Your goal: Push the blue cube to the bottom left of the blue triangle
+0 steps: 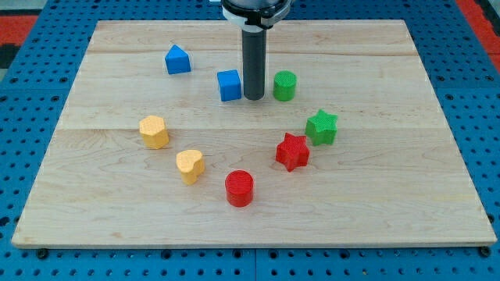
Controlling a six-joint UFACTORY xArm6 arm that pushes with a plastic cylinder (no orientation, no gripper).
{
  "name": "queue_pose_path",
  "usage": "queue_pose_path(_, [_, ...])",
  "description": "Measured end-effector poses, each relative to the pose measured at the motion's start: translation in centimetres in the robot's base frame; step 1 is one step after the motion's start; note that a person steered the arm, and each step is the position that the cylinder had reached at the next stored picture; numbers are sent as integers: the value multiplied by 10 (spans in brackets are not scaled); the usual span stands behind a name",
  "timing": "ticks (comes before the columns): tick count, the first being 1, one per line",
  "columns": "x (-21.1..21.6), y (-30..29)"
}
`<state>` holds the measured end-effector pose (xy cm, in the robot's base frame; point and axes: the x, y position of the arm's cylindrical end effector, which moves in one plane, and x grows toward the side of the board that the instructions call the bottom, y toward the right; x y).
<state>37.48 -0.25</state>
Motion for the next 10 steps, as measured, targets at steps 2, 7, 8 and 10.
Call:
queue_pose_path(2, [-3,-38])
queue_pose_path(7, [-20,-65])
queue_pose_path(8, [-20,-98])
queue_pose_path(10, [-20,-53])
